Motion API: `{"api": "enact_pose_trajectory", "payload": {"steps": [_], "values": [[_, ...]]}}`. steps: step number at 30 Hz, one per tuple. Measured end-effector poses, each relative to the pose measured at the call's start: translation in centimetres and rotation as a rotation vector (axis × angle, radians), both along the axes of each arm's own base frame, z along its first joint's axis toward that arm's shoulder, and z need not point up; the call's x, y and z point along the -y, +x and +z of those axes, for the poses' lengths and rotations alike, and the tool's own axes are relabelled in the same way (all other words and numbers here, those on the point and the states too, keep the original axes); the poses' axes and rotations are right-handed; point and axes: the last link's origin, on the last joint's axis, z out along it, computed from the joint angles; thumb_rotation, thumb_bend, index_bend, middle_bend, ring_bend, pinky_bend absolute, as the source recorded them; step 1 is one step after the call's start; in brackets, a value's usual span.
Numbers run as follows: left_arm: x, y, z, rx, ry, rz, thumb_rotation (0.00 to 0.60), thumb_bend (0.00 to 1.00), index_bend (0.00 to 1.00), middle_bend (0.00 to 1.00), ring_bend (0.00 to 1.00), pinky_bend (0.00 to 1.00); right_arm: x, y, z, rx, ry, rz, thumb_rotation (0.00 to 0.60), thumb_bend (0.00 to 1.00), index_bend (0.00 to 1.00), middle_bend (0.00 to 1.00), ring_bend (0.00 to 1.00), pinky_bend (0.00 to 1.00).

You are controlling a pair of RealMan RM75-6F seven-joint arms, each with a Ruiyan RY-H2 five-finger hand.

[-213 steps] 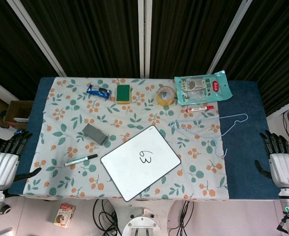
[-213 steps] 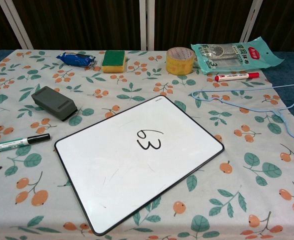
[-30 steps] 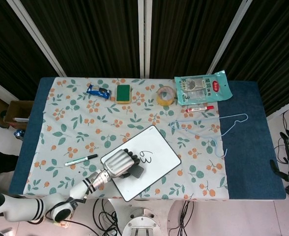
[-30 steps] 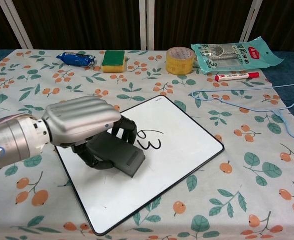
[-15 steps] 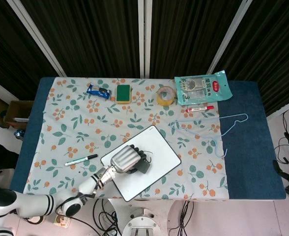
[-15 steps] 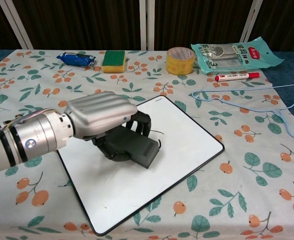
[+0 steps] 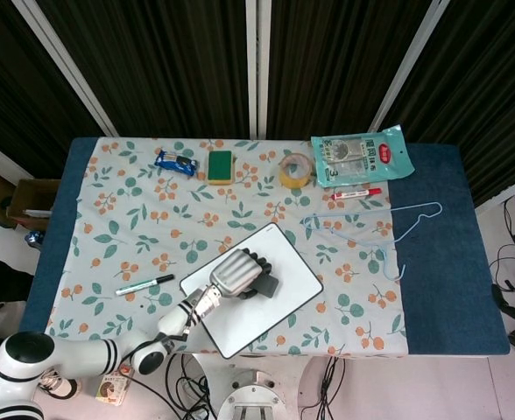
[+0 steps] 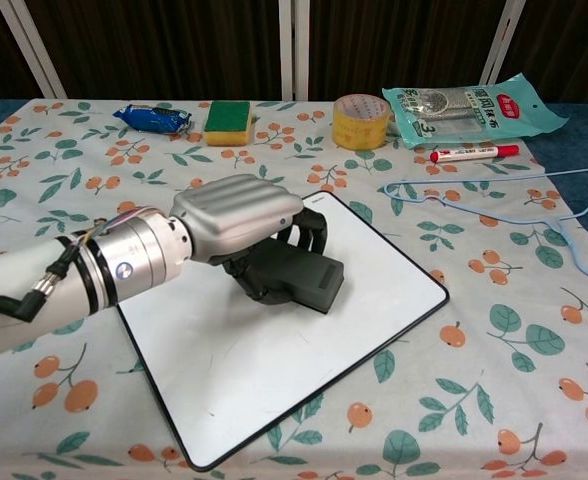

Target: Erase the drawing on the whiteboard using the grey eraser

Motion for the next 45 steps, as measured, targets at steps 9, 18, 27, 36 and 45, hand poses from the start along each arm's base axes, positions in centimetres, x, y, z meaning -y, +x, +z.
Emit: {"api": "enact_pose_trajectory", "payload": {"steps": [9, 18, 27, 36, 45], "values": [[-1.6, 0.3, -0.4, 0.002, 0.027, 0.035, 0.600, 0.38, 0.64, 0.61, 0.48, 0.51, 0.1, -0.3, 0.4, 0.006, -0.016, -0.008, 0.600, 0.25, 0.00, 0.00, 0.00, 0.00], [-2.9, 0.3, -1.0, 0.011, 0.062, 0.068, 0.600, 0.38, 0.64, 0.61, 0.48, 0.51, 0.0, -0.4, 0.6, 0.006, -0.025, -0.009, 0.600, 0.25, 0.00, 0.00, 0.00, 0.00], [-4.9, 0.5, 0.2, 0.048, 0.114, 0.102, 0.600, 0.38, 0.64, 0.61, 0.48, 0.51, 0.0, -0.2, 0.7, 0.006, -0.030, -0.003, 0.600, 0.25, 0.00, 0.00, 0.00, 0.00], [-6.4, -0.1, 3.8, 0.081, 0.192, 0.104, 0.600, 0.39, 0.64, 0.61, 0.48, 0.51, 0.2, 0.3, 0.3, 0.004, -0.025, 0.018, 0.600, 0.25, 0.00, 0.00, 0.00, 0.00], [-7.0, -6.4, 8.5, -0.013, 0.255, 0.193, 0.600, 0.38, 0.64, 0.61, 0.48, 0.51, 0.5, 0.6, -0.3, 0.000, -0.007, 0.028, 0.600, 0.25, 0.00, 0.00, 0.00, 0.00]]}}
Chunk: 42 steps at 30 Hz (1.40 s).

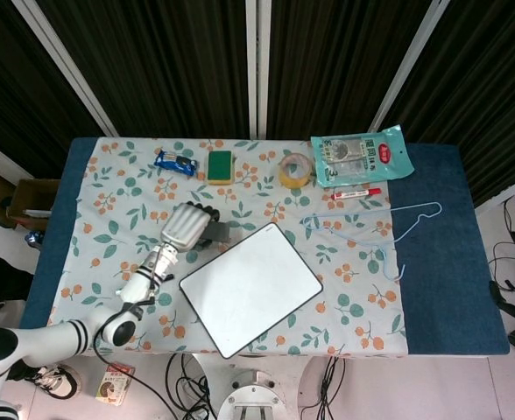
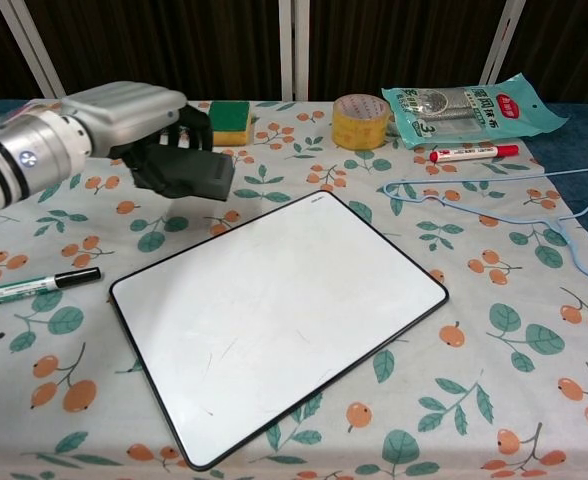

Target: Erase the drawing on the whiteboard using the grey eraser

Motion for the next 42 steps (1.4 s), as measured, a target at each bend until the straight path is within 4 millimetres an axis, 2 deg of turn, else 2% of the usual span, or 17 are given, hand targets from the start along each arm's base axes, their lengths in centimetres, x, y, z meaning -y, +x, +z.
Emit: {"api": "enact_pose_trajectory", "payload": {"steps": [5, 8, 10, 13, 15, 17, 21, 28, 31, 34, 38, 42], "values": [[0.6, -3.7, 0.6, -0.017, -0.007, 0.082, 0.600, 0.39, 0.63, 0.59, 0.48, 0.51, 0.1, 0.2, -0.2, -0.006, 0.007, 0.003, 0.600, 0.25, 0.00, 0.00, 0.00, 0.00], [0.5, -4.9, 0.9, -0.013, -0.006, 0.110, 0.600, 0.39, 0.60, 0.57, 0.47, 0.50, 0.1, 0.4, -0.3, -0.011, 0.008, 0.005, 0.600, 0.25, 0.00, 0.00, 0.00, 0.00], [0.4, -5.4, 1.0, -0.005, -0.007, 0.121, 0.600, 0.38, 0.54, 0.53, 0.45, 0.49, 0.0, 0.6, -0.3, -0.014, 0.008, 0.006, 0.600, 0.25, 0.00, 0.00, 0.00, 0.00], [0.4, -5.9, 1.0, 0.001, -0.020, 0.125, 0.600, 0.33, 0.32, 0.35, 0.33, 0.42, 0.0, 0.7, -0.3, -0.018, 0.007, 0.006, 0.600, 0.25, 0.00, 0.00, 0.00, 0.00], [0.5, -6.2, 1.0, -0.014, -0.041, 0.122, 0.600, 0.28, 0.14, 0.16, 0.20, 0.31, 0.0, 0.8, -0.3, -0.018, 0.008, 0.005, 0.600, 0.25, 0.00, 0.00, 0.00, 0.00], [0.6, -6.4, 1.0, -0.023, -0.055, 0.117, 0.600, 0.26, 0.06, 0.07, 0.12, 0.25, 0.0, 0.8, -0.4, -0.018, 0.009, 0.004, 0.600, 0.25, 0.00, 0.00, 0.00, 0.00], [0.7, -6.4, 1.5, -0.003, -0.042, 0.099, 0.600, 0.24, 0.03, 0.01, 0.08, 0.22, 0.0, 0.8, -0.4, -0.015, 0.008, 0.004, 0.600, 0.25, 0.00, 0.00, 0.00, 0.00], [1.4, -6.5, 3.5, 0.030, 0.013, 0.068, 0.600, 0.20, 0.03, 0.01, 0.06, 0.21, -0.2, 0.8, -0.3, -0.010, 0.005, 0.006, 0.600, 0.25, 0.00, 0.00, 0.00, 0.00], [2.5, -7.0, 5.3, 0.064, 0.065, 0.066, 0.577, 0.17, 0.03, 0.02, 0.03, 0.20, -0.3, 0.6, -0.2, -0.014, 0.016, 0.003, 0.600, 0.25, 0.00, 0.00, 0.00, 0.00], [4.3, -8.5, 7.9, 0.091, 0.141, 0.080, 0.487, 0.15, 0.04, 0.03, 0.03, 0.19, -0.3, 0.3, -0.2, -0.037, 0.043, 0.009, 0.600, 0.25, 0.00, 0.00, 0.00, 0.00], [8.4, -12.1, 12.3, 0.091, 0.252, 0.140, 0.462, 0.12, 0.04, 0.04, 0.03, 0.19, -0.3, -0.2, -0.2, -0.075, 0.056, 0.018, 0.600, 0.25, 0.00, 0.00, 0.00, 0.00], [12.9, -15.1, 15.3, 0.095, 0.310, 0.213, 0.460, 0.12, 0.04, 0.04, 0.03, 0.19, -0.1, -0.5, -0.3, -0.107, 0.038, 0.001, 0.600, 0.24, 0.00, 0.00, 0.00, 0.00]]}}
